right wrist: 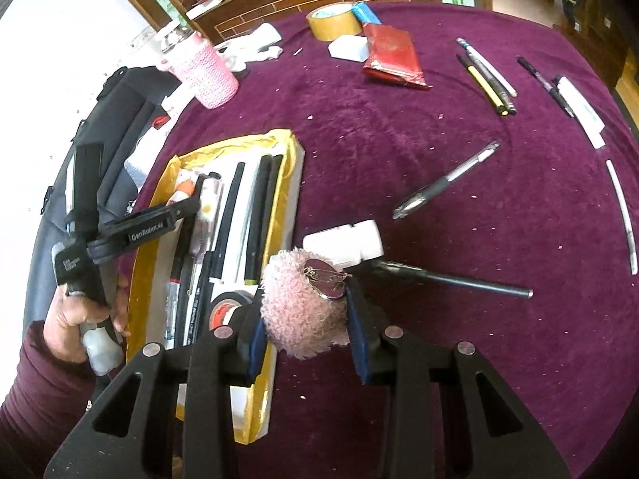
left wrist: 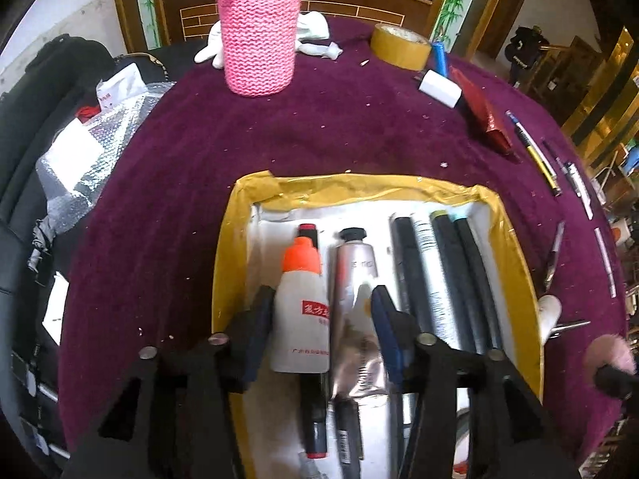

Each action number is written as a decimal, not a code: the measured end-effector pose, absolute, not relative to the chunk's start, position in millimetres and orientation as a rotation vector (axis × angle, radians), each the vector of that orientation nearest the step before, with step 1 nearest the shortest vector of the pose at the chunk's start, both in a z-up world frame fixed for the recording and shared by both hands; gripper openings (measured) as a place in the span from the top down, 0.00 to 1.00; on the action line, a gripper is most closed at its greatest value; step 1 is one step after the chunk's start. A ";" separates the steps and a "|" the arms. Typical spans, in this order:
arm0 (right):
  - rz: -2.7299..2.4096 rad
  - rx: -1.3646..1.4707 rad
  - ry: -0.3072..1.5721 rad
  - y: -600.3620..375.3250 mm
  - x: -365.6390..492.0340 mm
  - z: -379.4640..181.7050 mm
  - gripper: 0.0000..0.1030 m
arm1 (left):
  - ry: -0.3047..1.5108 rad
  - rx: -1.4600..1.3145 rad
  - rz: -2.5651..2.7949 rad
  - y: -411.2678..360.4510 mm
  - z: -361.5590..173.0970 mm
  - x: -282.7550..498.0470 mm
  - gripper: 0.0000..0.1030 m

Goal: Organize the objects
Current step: 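Lower the bottle into the tray and open the left tool while the right tool carries the pom-pom over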

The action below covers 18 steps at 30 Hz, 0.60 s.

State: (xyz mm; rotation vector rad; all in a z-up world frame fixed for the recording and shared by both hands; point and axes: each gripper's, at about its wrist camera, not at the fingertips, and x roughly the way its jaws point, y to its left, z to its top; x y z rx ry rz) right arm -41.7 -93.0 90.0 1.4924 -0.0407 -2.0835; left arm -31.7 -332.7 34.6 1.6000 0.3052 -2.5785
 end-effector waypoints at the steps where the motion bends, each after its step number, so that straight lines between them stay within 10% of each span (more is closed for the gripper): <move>1: -2.075 1.493 -0.032 -97.3 -40.4 89.5 0.68 | 0.312 1.601 -2.580 -332.7 36.7 -31.2 0.54; 18: -1.731 1.475 0.073 -230.5 -6.9 63.8 0.68 | 0.662 1.290 -2.537 -411.6 109.0 80.1 0.51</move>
